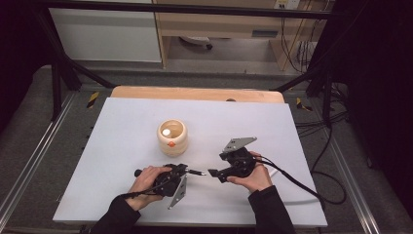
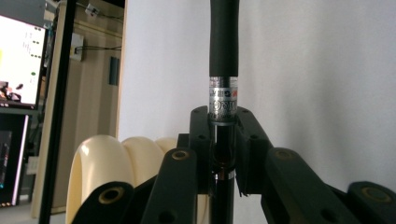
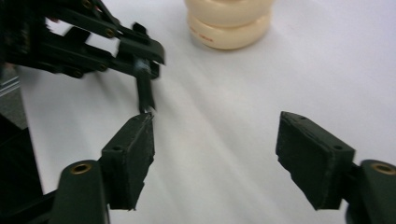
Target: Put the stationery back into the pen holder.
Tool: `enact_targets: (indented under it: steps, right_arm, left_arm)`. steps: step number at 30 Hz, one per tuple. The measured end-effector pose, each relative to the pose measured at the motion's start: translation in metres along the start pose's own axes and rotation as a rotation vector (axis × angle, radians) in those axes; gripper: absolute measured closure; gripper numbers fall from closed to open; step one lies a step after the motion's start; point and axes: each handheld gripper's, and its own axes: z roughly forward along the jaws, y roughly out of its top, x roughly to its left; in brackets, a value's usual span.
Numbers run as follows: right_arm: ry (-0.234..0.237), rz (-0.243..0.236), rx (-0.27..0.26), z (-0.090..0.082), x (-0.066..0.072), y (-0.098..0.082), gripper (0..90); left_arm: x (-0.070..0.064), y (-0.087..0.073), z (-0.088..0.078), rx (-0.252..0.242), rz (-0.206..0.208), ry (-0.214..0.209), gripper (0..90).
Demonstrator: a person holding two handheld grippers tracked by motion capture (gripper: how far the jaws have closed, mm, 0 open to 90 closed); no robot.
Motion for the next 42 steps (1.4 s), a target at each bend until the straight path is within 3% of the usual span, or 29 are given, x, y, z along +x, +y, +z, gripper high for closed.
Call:
enact_targets:
  steps: [6, 12, 24, 29, 42]
  right_arm:
    - [-0.038, 0.053, 0.006, -0.002, -0.013, -0.019, 12.5]
    - [-0.069, 0.102, -0.03, -0.007, -0.024, -0.037, 5.8]
    - [-0.091, 0.148, -0.051, -0.02, -0.041, -0.069, 1.3]
    - [-0.089, 0.143, -0.062, -0.024, -0.045, -0.077, 0.8]
    - [-0.091, 0.161, -0.061, -0.026, -0.049, -0.09, 0.8]
  left_arm:
    - [0.003, -0.006, -0.002, 0.005, -0.1, -0.011, 78.9]
    - [0.007, -0.012, -0.004, 0.0, -0.225, -0.018, 78.9]
    - [0.018, -0.022, -0.014, -0.029, -0.504, -0.053, 78.9]
    - [0.022, -0.028, -0.019, -0.048, -0.616, -0.069, 78.9]
    - [0.036, -0.042, -0.031, -0.072, -0.879, -0.052, 78.8]
